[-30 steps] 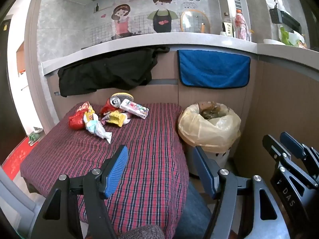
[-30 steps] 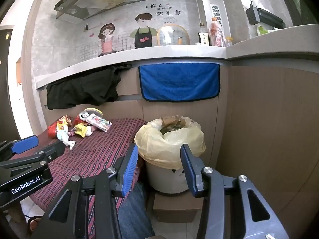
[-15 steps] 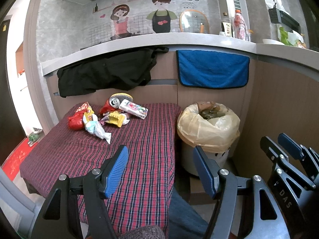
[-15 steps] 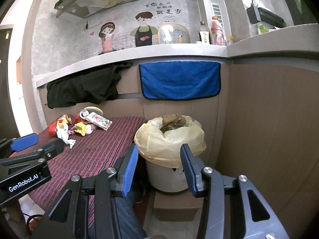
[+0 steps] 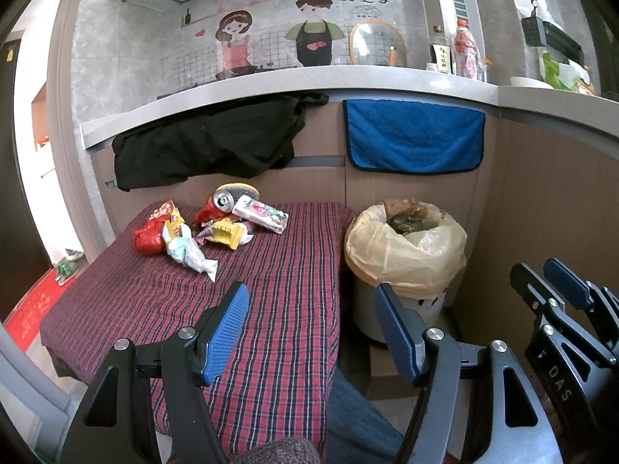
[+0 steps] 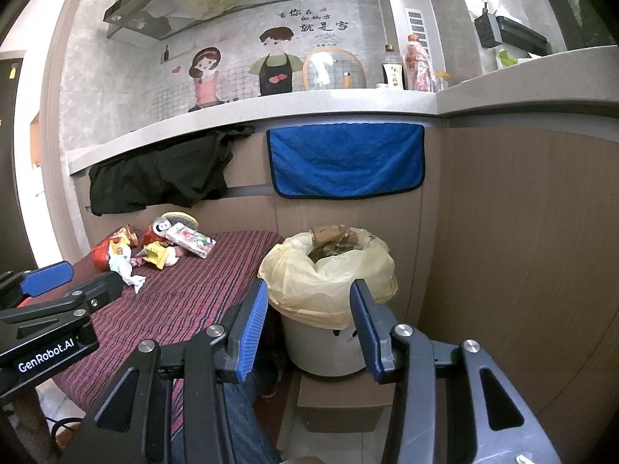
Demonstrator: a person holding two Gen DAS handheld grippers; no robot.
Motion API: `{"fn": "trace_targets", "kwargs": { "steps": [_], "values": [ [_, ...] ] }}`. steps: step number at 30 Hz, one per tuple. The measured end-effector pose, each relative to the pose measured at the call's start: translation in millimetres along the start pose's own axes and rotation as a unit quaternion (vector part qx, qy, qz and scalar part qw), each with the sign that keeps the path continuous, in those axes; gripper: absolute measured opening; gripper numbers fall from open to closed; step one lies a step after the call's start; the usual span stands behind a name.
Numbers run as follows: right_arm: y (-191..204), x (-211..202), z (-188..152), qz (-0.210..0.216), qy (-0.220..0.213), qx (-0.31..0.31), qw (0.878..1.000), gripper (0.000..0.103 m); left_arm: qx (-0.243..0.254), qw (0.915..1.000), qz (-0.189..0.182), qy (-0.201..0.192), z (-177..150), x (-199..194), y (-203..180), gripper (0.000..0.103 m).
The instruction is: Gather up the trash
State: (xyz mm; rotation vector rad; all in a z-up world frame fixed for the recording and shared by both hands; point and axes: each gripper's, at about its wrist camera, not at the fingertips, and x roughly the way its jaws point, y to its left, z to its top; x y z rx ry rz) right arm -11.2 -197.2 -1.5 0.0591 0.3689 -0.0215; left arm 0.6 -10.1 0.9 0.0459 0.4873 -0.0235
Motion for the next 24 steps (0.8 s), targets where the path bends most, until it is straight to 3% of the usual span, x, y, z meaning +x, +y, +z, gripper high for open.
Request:
{"fn": "trace_targets", "kwargs": {
  "steps": [24],
  "values": [
    [-5.7,-5.0,3.7,-0.003,-0.007,0.006,1.0,0.042,0.003,1.0,0.0,-0.003,4.1,-0.2,-1.5,0.068]
  ]
}}
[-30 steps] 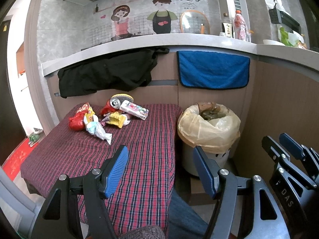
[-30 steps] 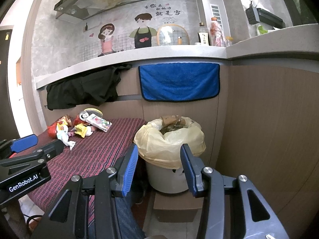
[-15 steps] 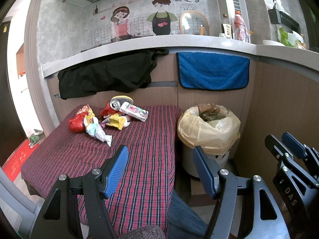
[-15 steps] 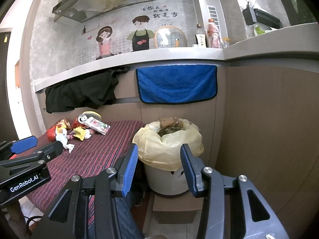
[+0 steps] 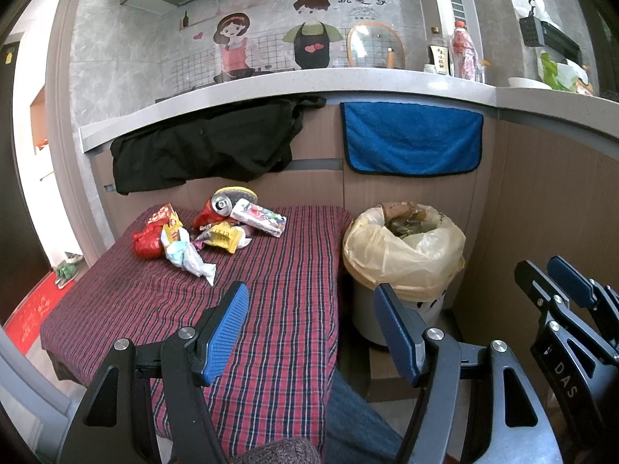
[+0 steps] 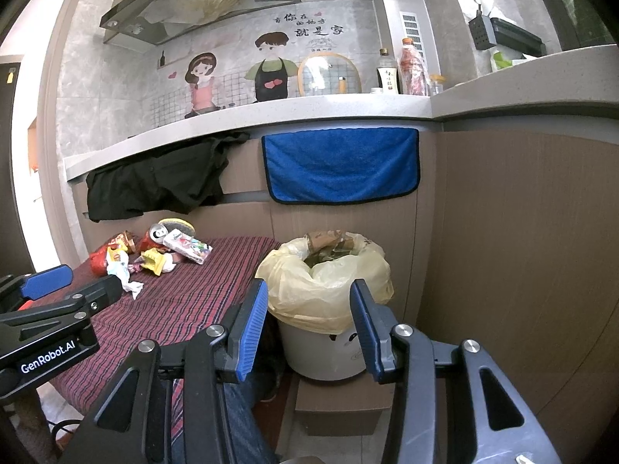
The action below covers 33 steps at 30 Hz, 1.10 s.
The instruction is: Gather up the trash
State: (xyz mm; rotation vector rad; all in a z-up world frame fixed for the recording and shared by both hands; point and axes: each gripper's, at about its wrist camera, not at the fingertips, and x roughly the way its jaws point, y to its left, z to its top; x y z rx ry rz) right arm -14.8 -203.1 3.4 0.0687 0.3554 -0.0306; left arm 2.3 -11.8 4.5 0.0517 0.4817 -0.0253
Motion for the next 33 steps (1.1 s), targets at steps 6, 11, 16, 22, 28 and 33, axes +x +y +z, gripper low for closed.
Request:
{"fn": "trace_targets", "kwargs": {
  "steps": [6,11,16,22,28,33],
  "values": [
    [-1,0,0,0.0,0.0,-0.001,1.0,0.042,-0.003,1.0,0.002,0.0,-1,0,-2,0.068],
    [-1,0,1,0.0,0.002,-0.001,1.0,0.042,-0.003,1.0,0.001,0.002,-1,1,-5,0.068],
    [-3,0,2,0.0,0.002,-0.001,1.0,0.042,-0.004,1.0,0.001,0.006,-1,2,-5,0.068],
    [-5,10,7,0.0,0.007,-0.004,1.0,0.042,-0.028,0.9996,-0.006,0.008,11,15,12,0.068],
    [8,36,24,0.013,-0.001,-0.022,1.0,0.042,-0.069,0.9973,-0.016,0.017,28,47,62,0.068],
    [31,72,43,0.048,0.003,-0.029,0.998,0.042,-0.106,0.9919,-0.054,0.045,41,87,127,0.068]
  ]
}}
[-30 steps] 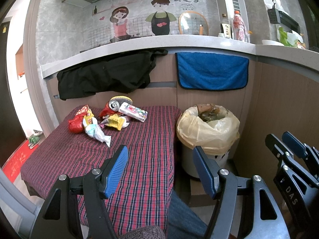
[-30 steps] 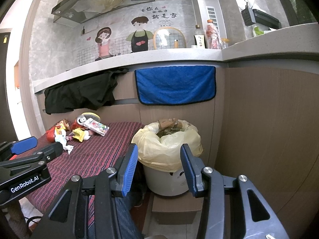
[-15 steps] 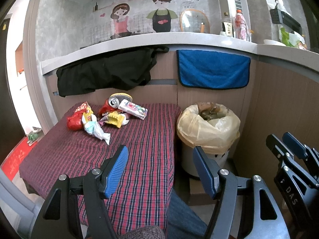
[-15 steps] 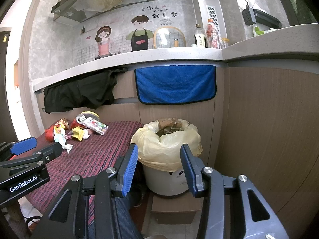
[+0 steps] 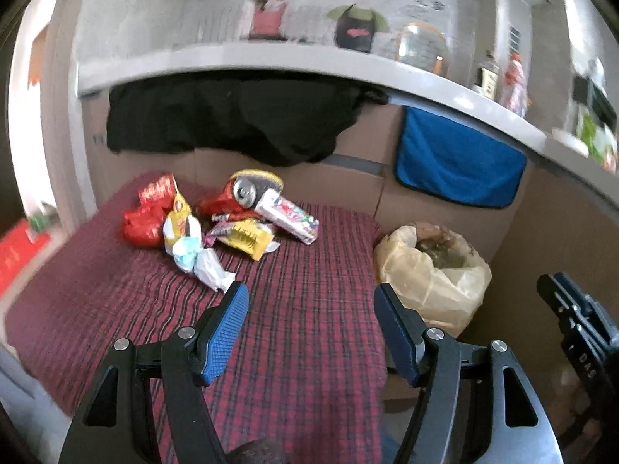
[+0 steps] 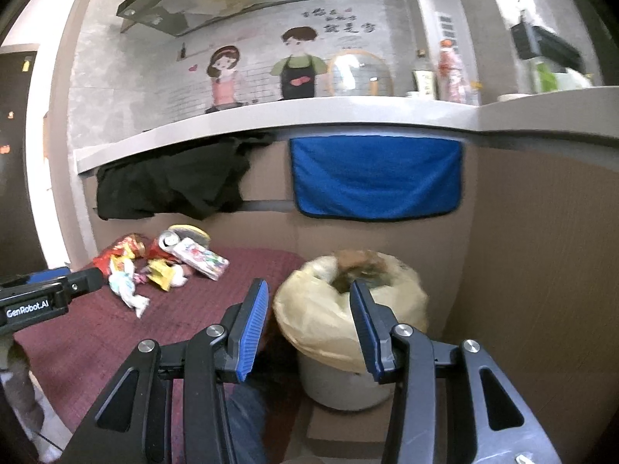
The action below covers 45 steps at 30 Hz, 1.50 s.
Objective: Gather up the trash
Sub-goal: 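Grasp the white tissue and blue bag with the left gripper, then grasp the yellow snack wrapper with the right gripper while the left gripper holds the tissue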
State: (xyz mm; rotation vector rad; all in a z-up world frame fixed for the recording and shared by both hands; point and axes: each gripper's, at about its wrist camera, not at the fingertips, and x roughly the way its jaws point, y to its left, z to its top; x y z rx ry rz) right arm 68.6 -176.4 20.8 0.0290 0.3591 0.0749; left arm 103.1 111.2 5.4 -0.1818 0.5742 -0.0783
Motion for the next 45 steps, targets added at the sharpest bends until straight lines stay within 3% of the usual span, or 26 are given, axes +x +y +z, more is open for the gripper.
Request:
{"fn": "trace_targets", "kwargs": {
  "steps": [2,5,7,13,19,25,30,32,36,40,45],
  "values": [
    [10,18,6,0.015,0.004,-0.006,1.0,0.042,-0.024,0.9996,0.012,-0.002,7,12,28,0.068],
    [28,44,11,0.031,0.007,-0.022,0.999,0.042,-0.032,0.997,0.068,-0.019,12,29,60,0.068],
    [42,70,14,0.045,0.016,-0.039,0.998,0.042,-0.04,0.9954,0.085,-0.017,13,43,78,0.068],
    [61,129,14,0.079,0.05,-0.039,0.995,0.042,-0.111,0.9905,0.076,0.029,15,101,123,0.068],
    [81,184,9,0.088,0.069,-0.065,0.992,0.041,-0.141,0.9853,0.082,0.051,16,154,134,0.068],
    [93,206,-1,0.099,0.079,-0.082,0.988,0.041,-0.152,0.9816,0.082,0.081,16,186,146,0.068],
    [95,221,-6,0.104,0.093,-0.082,0.987,0.041,-0.165,0.9769,0.08,0.109,11,199,154,0.066],
    [99,226,-6,0.106,0.093,-0.088,0.986,0.041,-0.177,0.9753,0.077,0.108,12,194,160,0.053],
    [109,231,-5,0.113,0.087,-0.108,0.984,0.041,-0.201,0.9714,0.067,0.108,12,187,172,0.051],
    [122,241,-3,0.136,0.094,-0.122,0.979,0.041,-0.184,0.9757,0.065,0.1,11,177,170,0.048],
    [143,252,-2,0.172,0.107,-0.157,0.967,0.041,-0.139,0.9864,0.069,0.054,22,151,162,0.048]
  ]
}}
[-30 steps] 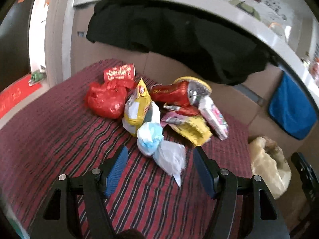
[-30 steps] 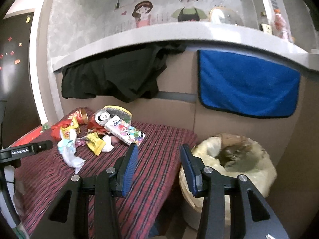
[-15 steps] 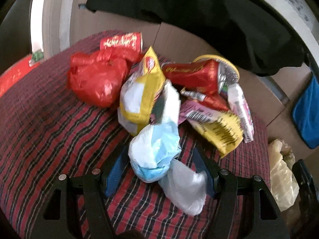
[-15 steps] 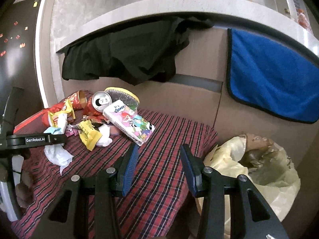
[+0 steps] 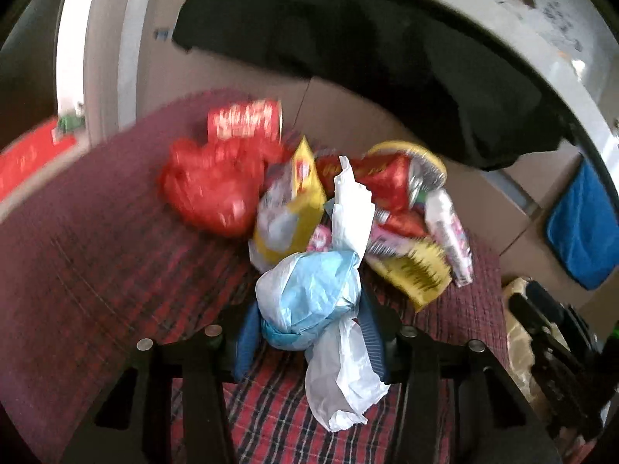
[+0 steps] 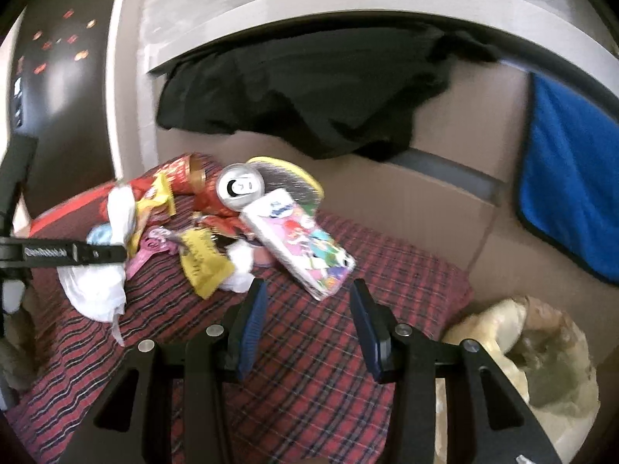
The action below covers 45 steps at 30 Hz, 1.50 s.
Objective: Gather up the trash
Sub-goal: 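Grasp the yellow snack wrapper with the right gripper while the left gripper holds the tissue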
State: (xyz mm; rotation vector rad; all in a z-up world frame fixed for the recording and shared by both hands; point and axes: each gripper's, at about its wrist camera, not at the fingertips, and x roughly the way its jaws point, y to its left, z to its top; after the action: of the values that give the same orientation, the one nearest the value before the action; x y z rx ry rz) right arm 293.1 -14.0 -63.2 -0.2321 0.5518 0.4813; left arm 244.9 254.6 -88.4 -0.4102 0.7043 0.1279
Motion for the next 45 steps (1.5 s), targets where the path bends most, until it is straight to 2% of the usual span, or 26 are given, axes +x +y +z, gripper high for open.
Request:
{"fn": "trace_targets", "kwargs": {
  "steps": [4,7,11,15,19,23,28,33,35,41,45],
  "values": [
    [16,15,11,0.015,0.007,-0.042,0.999,0.04,0.037,0.9987,-0.002,-0.036,10,-25,-4,0.048],
    [19,32,26,0.037,0.019,-0.06,0.997,0.039,0.044,0.9983,-0.024,-0.029,17,-31,0,0.048],
    [-1,56,49,0.088,0.043,-0.034,0.995,0.039,0.053,0.9976,-0.038,-0.023,24,-31,7,0.048],
    [-18,72,65,0.127,0.065,0.017,0.99,0.041,0.048,0.9978,-0.03,-0.035,25,-33,19,0.048],
    [18,59,62,0.132,0.044,-0.035,0.99,0.041,0.033,0.9985,-0.02,-0.038,24,-28,28,0.048],
    [66,66,53,0.123,0.052,-0.109,0.985,0.035,0.04,0.9982,-0.013,-0.042,19,-31,30,0.048],
    [77,87,49,0.103,0.09,-0.099,0.986,0.027,0.041,0.9978,-0.005,-0.052,16,-40,29,0.048],
    [69,62,46,0.145,0.109,-0.05,0.982,0.014,0.035,0.9973,-0.003,-0.065,17,-49,27,0.048],
    [67,46,44,0.153,0.103,-0.039,0.982,0.012,0.036,0.9968,-0.006,-0.071,16,-54,23,0.048],
    [57,0,51,0.141,0.059,-0.031,0.988,0.01,0.051,0.9955,-0.015,-0.078,13,-69,-3,0.048],
    [41,-25,57,0.116,0.029,-0.024,0.993,0.004,0.064,0.994,-0.025,-0.085,16,-82,-29,0.048]
  ]
}}
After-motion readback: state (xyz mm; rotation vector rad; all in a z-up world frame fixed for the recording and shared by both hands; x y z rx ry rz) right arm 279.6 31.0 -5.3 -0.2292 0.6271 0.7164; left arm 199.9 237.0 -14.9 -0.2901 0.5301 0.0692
